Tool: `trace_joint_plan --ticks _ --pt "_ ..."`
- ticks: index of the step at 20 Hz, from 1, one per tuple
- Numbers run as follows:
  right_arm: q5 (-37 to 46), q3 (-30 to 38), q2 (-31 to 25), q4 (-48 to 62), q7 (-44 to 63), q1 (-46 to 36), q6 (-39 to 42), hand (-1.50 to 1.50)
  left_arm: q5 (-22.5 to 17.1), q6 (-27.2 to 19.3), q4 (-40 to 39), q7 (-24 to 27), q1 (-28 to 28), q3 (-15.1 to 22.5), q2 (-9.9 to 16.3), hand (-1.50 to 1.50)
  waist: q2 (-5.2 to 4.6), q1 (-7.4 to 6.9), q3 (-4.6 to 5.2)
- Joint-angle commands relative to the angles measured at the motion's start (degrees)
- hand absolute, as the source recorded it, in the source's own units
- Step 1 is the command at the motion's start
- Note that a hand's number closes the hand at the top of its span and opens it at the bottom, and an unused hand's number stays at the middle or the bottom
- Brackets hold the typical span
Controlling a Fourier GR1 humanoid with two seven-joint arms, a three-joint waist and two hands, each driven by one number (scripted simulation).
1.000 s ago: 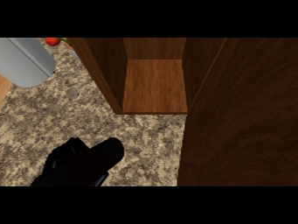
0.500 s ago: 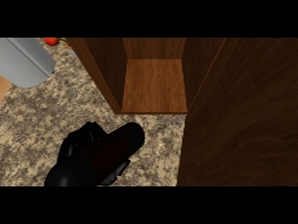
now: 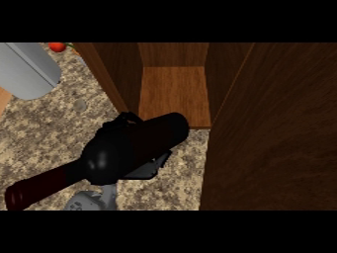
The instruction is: Pick up the wine, place it into the cabinet and close the cabinet
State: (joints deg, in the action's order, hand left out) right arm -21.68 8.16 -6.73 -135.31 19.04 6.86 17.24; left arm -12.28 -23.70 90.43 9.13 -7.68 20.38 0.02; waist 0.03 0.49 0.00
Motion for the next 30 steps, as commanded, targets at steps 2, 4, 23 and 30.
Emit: trace_joint_plan --ticks 2,4,23,30 --pt "-3.61 1.21 0.8 -5.96 -0.06 4.94 1.87 -1.5 -0.21 -6.78 -5.78 0.55 -5.46 3.74 -0.02 1.5 0.02 0.18 0.0" --pt "-3.67 0.39 -0.72 -6.97 3.74 1.99 0.4 -1.5 -0.54 -7.8 -10.01 0.01 -10.84 1.66 -0.02 1.5 -0.03 0.27 0.02" --pt "-4.72 3.69 -0.15 -3.66 2.68 1.45 1.83 -1.5 -14.15 -12.96 -39.91 20.11 -22.81 5.31 -0.02 1.5 -0.19 0.77 0.04" --pt "-6.37 3.4 0.17 -4.3 3.9 -0.25 0.45 -1.5 -16.31 -6.44 -46.41 20.39 -30.4 0.13 -0.02 1.5 -0.16 0.57 0.03"
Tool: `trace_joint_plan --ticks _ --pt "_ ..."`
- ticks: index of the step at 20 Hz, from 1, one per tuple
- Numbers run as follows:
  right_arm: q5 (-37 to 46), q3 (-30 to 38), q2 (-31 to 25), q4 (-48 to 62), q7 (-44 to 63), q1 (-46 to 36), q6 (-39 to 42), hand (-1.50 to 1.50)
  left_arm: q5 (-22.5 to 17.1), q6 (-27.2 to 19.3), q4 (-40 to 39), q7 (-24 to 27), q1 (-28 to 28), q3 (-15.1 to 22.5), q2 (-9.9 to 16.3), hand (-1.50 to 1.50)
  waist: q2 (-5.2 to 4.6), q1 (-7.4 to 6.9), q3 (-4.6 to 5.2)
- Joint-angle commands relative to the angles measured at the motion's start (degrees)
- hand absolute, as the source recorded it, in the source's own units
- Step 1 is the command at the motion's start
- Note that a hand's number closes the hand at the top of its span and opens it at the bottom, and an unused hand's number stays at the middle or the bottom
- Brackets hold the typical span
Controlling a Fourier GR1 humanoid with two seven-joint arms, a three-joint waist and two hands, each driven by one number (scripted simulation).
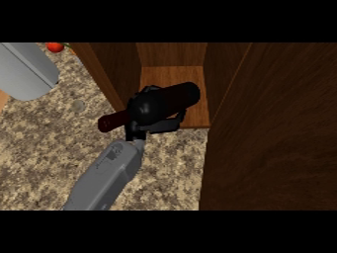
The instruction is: Pick up the wine, place it into the cabinet and close the cabinet
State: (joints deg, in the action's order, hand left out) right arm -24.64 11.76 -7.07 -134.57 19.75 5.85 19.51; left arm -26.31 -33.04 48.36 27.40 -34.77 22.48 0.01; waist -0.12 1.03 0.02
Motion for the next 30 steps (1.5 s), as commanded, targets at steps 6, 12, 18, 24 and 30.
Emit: trace_joint_plan --ticks 6,12,18,24,30 --pt "-5.05 2.16 -0.38 -2.56 0.16 2.45 2.29 -1.5 -12.28 0.37 -9.76 4.21 -8.95 3.97 -0.01 1.5 -0.11 0.81 0.0" --pt "-6.77 4.44 -2.48 1.37 0.31 -0.53 2.59 -1.5 -15.43 2.19 -21.04 5.38 -18.06 1.22 -0.01 1.5 -0.42 1.55 0.01" --pt "-2.97 1.89 0.05 0.95 -2.2 0.09 3.54 -1.5 -13.91 4.02 -30.31 5.94 -22.4 0.64 -0.01 1.5 -0.58 1.5 0.0" --pt "-5.34 2.45 -2.93 2.12 2.05 -5.73 0.37 -1.5 -14.34 5.16 -36.17 4.49 -24.27 0.33 -0.01 1.5 -0.85 1.65 0.05" --pt "-0.77 -1.88 0.38 3.21 -1.33 -4.54 2.61 -1.5 -17.12 2.99 -34.51 6.84 -20.2 3.68 -0.01 1.5 -1.52 4.17 0.09"
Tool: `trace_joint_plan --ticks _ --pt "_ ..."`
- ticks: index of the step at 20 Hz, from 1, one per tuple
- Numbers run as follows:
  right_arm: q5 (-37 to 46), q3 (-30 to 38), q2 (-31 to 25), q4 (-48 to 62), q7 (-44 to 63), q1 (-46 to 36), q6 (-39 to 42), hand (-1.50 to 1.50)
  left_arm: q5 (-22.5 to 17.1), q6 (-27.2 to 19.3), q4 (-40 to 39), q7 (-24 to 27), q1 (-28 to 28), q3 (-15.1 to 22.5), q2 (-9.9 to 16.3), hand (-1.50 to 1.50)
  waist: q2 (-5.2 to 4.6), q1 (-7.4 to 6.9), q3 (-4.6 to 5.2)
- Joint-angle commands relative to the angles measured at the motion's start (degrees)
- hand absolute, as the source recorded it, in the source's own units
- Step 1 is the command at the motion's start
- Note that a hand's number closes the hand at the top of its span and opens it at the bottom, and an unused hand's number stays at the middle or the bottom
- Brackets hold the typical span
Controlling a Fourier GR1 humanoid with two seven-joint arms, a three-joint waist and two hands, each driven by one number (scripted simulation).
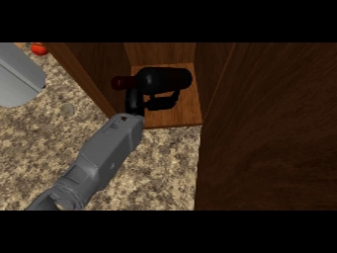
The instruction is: Pick up the wine, place it into the cabinet and close the cabinet
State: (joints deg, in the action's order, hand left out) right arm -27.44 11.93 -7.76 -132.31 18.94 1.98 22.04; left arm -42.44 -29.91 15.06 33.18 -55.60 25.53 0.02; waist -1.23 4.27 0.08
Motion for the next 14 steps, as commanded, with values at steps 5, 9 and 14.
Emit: trace_joint_plan --ticks 5,9,14 --pt "0.69 -1.05 -0.57 -0.19 2.22 -4.85 -2.76 -1.5 -1.96 -0.02 -1.42 3.5 3.72 1.98 -0.02 1.5 -0.44 1.1 0.11" --pt "1.37 -1.96 0.9 1.04 -0.95 -1.23 0.5 -1.5 -2.1 -1.07 -1.37 5.27 3.25 2.8 -0.02 1.5 -0.56 2.03 0.06" --pt "-0.51 -0.62 0.16 -0.18 1.45 -1.91 -1.71 -1.5 -2.17 0.07 -3.6 7.61 1.77 2.11 -0.02 1.5 -0.47 1.4 0.1"
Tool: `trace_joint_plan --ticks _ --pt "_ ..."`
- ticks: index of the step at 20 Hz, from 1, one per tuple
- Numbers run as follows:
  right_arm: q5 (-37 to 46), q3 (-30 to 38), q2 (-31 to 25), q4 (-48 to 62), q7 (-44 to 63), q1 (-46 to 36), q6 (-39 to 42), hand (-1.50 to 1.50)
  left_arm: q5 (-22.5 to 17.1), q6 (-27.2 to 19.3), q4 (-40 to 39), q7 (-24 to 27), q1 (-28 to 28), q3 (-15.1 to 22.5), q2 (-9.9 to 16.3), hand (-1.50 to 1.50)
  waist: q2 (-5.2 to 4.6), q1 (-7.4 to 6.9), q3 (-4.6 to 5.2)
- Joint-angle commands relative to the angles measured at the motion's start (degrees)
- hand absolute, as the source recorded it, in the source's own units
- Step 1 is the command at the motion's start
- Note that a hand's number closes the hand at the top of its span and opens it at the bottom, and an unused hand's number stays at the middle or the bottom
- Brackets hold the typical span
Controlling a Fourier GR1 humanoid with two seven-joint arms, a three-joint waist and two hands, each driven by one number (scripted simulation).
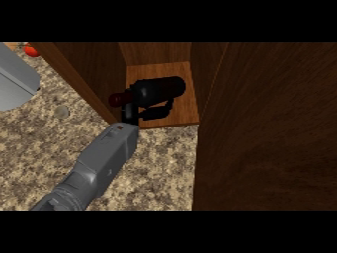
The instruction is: Pick up the wine, place it into the cabinet and close the cabinet
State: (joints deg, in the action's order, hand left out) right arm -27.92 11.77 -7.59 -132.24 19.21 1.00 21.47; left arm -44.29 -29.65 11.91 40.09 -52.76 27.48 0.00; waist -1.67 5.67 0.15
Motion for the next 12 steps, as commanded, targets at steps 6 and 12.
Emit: trace_joint_plan --ticks 6,12 --pt "-0.31 -0.65 -0.61 -0.84 0.73 -0.14 0.51 -1.5 -1.14 0.38 -2.74 -0.47 -5.43 -1.02 0.0 1.5 -0.24 0.88 0.02" --pt "-0.63 -0.47 -0.18 0.85 -0.16 -0.45 0.79 -1.5 -1.82 -0.37 -5.04 -0.58 -9.1 -2.71 0.0 1.5 -0.5 1.16 -0.02"
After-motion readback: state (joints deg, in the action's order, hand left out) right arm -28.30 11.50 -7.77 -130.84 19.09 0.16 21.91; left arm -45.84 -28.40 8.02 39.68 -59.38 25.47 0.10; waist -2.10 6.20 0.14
